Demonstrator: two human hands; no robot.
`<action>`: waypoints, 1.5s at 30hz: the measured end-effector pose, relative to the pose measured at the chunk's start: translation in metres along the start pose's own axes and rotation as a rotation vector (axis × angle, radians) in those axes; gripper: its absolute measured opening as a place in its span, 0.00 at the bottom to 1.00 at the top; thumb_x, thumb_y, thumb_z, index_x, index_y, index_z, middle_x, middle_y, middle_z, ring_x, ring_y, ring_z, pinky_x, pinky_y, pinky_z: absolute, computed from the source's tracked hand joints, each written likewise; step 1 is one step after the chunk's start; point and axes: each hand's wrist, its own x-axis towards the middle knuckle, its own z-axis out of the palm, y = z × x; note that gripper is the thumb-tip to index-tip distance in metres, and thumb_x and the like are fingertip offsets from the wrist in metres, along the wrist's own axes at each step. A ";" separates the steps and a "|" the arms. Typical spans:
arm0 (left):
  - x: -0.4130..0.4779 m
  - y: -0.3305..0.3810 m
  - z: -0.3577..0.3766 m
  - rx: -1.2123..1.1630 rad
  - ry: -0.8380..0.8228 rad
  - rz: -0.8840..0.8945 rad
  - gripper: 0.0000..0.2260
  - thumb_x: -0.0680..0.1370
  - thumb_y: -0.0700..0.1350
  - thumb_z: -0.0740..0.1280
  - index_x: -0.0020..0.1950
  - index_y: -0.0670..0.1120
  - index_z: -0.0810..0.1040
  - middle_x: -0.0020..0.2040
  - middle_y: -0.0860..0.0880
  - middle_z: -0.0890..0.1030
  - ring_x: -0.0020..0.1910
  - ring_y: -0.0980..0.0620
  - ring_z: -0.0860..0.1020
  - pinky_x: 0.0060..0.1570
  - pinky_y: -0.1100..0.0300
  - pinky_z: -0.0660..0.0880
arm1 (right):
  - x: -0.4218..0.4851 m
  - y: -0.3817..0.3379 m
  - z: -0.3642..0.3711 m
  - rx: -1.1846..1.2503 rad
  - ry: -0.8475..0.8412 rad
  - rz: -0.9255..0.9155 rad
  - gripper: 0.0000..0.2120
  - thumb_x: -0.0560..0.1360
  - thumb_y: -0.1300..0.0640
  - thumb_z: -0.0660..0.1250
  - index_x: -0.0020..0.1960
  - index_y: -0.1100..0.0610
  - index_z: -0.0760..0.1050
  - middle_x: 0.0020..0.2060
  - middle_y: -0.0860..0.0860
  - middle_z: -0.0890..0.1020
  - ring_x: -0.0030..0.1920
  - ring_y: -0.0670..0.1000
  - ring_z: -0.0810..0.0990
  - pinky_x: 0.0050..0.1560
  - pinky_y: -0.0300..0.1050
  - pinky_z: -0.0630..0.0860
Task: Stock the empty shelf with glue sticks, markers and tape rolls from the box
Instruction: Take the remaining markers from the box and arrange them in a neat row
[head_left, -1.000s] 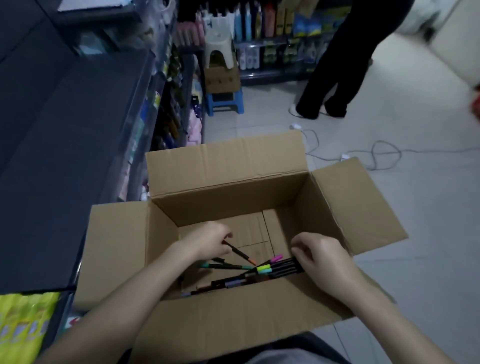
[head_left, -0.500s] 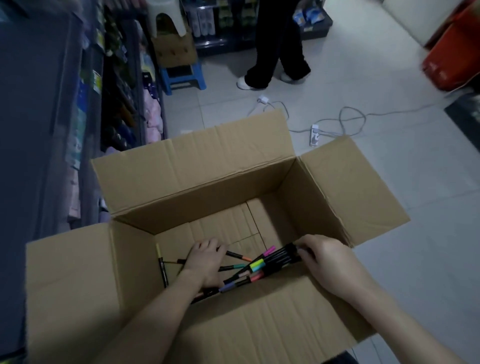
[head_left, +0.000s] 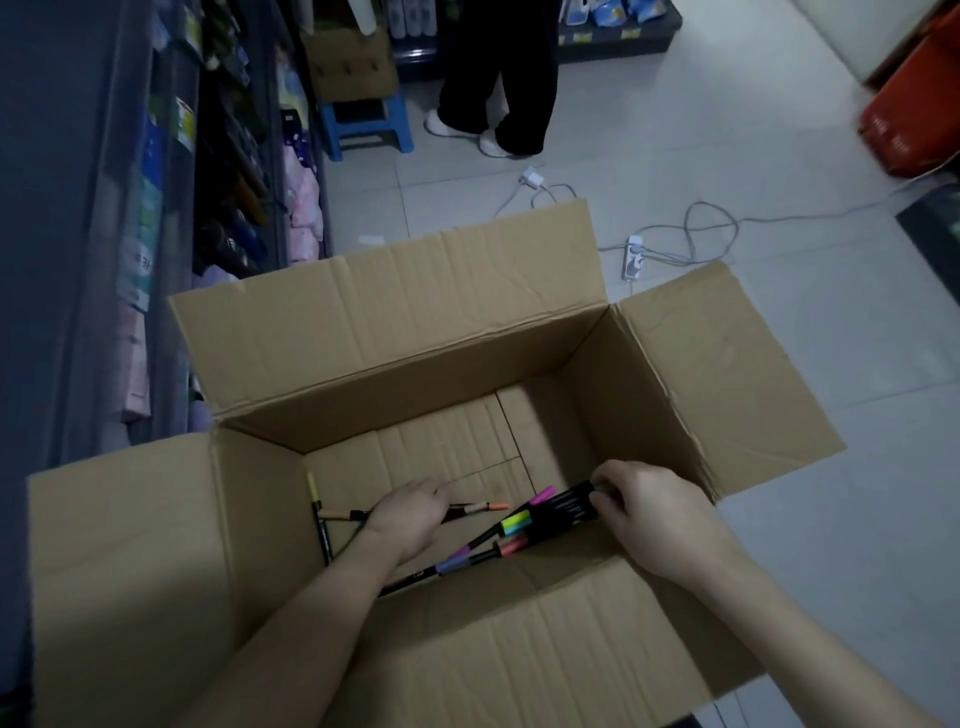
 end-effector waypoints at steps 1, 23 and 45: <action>0.000 -0.001 0.000 -0.066 -0.007 -0.014 0.13 0.80 0.41 0.57 0.65 0.43 0.68 0.56 0.43 0.75 0.51 0.46 0.75 0.46 0.55 0.73 | 0.000 0.000 -0.001 0.000 -0.001 0.004 0.09 0.79 0.48 0.59 0.55 0.48 0.73 0.48 0.45 0.80 0.49 0.51 0.79 0.44 0.48 0.76; -0.030 -0.011 -0.013 -1.082 0.191 -0.220 0.04 0.82 0.44 0.58 0.55 0.49 0.71 0.38 0.48 0.75 0.36 0.52 0.74 0.37 0.61 0.73 | 0.089 -0.010 0.038 -0.348 -0.625 -0.353 0.30 0.73 0.57 0.69 0.72 0.52 0.63 0.65 0.54 0.72 0.64 0.56 0.72 0.63 0.51 0.73; -0.032 -0.027 -0.009 -1.049 0.241 -0.355 0.09 0.81 0.44 0.60 0.61 0.49 0.72 0.41 0.46 0.79 0.40 0.46 0.79 0.46 0.46 0.78 | 0.112 -0.034 0.095 -0.463 -0.981 -0.315 0.20 0.76 0.57 0.65 0.68 0.57 0.68 0.62 0.57 0.75 0.60 0.57 0.75 0.60 0.49 0.73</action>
